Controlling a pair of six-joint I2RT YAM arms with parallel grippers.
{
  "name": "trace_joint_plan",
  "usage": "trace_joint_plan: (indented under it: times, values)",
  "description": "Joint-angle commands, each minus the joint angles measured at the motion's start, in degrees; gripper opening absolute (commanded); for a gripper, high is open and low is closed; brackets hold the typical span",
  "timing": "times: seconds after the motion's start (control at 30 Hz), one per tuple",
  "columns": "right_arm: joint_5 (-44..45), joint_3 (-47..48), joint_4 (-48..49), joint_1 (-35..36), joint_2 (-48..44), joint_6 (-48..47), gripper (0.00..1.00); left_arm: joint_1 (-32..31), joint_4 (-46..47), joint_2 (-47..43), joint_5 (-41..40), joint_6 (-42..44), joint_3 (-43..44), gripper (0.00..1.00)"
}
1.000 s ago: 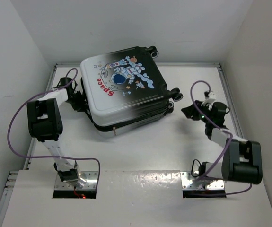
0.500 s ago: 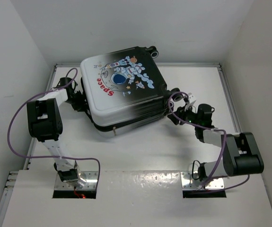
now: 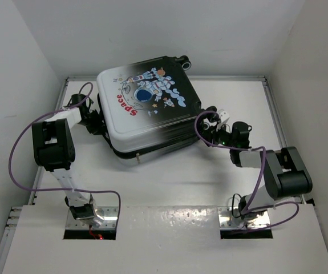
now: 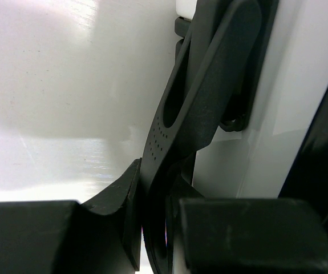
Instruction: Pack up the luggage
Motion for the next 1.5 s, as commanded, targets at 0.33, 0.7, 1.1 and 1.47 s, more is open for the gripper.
trace_joint_plan:
  times: [0.33, 0.7, 1.1, 1.47]
  values:
    - [2.72, 3.95, 12.04, 0.73, 3.57, -3.10, 0.29, 2.64, 2.54, 0.40, -2.58, -2.61, -0.23, 0.00]
    - [-0.19, 3.96, 13.72, 2.40, 2.60, -1.26, 0.00, 2.64, 2.54, 0.40, -3.11, -2.61, -0.23, 0.00]
    - [21.70, 8.43, 5.90, -1.99, 3.83, 15.79, 0.00, 8.96, -0.88, 8.74, -2.49, 1.95, 13.00, 0.00]
    - [18.99, 21.51, 7.57, -4.98, 14.37, 23.61, 0.00, 9.49, -0.36, 20.08, -1.35, 6.00, 23.24, 0.00]
